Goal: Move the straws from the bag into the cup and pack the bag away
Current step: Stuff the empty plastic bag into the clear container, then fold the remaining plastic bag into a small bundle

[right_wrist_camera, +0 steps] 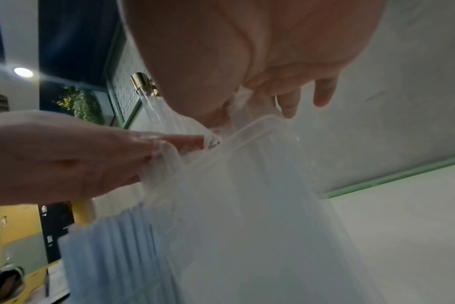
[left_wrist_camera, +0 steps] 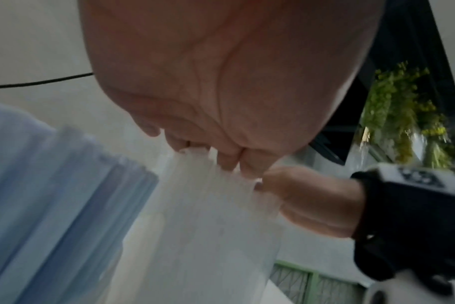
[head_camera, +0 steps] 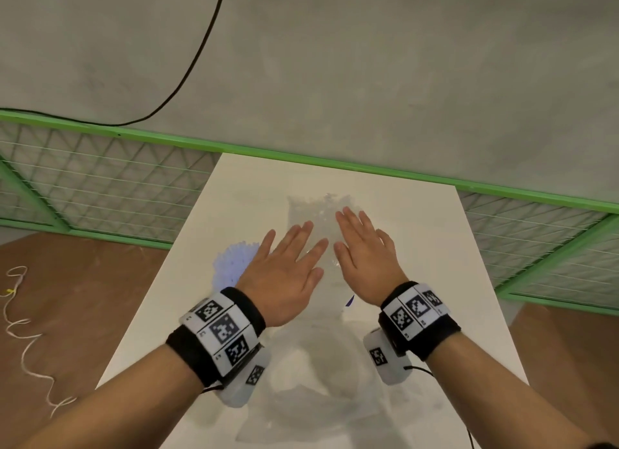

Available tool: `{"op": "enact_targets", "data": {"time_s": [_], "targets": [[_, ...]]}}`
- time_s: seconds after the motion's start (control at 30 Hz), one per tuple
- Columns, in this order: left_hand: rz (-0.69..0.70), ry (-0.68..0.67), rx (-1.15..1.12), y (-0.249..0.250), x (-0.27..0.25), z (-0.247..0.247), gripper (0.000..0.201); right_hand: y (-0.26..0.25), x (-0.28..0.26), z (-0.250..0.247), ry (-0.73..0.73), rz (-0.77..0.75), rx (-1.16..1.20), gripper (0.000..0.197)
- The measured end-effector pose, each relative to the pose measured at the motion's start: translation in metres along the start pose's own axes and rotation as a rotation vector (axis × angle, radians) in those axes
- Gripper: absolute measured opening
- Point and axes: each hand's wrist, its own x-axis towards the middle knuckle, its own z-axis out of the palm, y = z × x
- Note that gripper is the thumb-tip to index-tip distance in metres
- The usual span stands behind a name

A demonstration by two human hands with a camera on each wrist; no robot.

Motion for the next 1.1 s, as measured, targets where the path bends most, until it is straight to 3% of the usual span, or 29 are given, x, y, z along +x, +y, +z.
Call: {"op": "enact_targets", "data": {"time_s": [0.1,0.2,0.3,0.4,0.47,0.53,0.6,0.67,0.73,0.97,1.03,1.1], "targets": [[-0.014,0.165,-0.016,-0.002,-0.016,-0.004,0.062,-0.003,0.01,-0.011,0.07,-0.017,0.157,0.053],[0.02,0.217,-0.046,0.002,-0.034,0.009,0.068,-0.007,0.014,-0.015,0.107,-0.09,0.052,0.062],[0.053,0.269,0.045,0.002,-0.038,0.018,0.055,-0.009,0.017,-0.003,-0.017,-0.171,-0.139,0.064],[-0.01,0.384,-0.015,0.001,-0.025,-0.003,0.041,-0.002,0.021,-0.006,-0.096,-0.26,-0.035,0.055],[-0.044,0.462,-0.078,-0.004,-0.012,-0.016,0.036,0.003,0.021,-0.014,-0.075,-0.28,0.053,0.052],[-0.075,0.422,-0.113,-0.007,0.004,-0.024,0.043,0.009,0.018,-0.02,0.034,-0.248,0.123,0.051],[-0.134,0.248,-0.099,-0.007,0.022,-0.021,0.052,0.01,0.01,-0.02,0.109,-0.171,0.158,0.053],[-0.17,0.059,-0.08,-0.006,0.037,-0.011,0.059,0.007,-0.001,-0.011,0.068,-0.059,0.148,0.059],[-0.154,-0.026,-0.065,-0.004,0.047,0.0,0.062,0.001,-0.012,0.003,-0.008,0.029,0.146,0.063],[-0.105,-0.085,0.085,-0.011,0.055,-0.009,0.065,0.003,-0.019,0.007,0.022,0.071,0.372,0.063],[-0.114,0.007,-0.015,-0.008,0.038,-0.018,0.069,0.013,-0.033,0.003,0.183,0.058,0.492,0.057],[-0.113,0.214,-0.133,-0.005,0.003,-0.031,0.066,0.022,-0.06,0.0,0.341,0.089,0.541,0.041]]}}
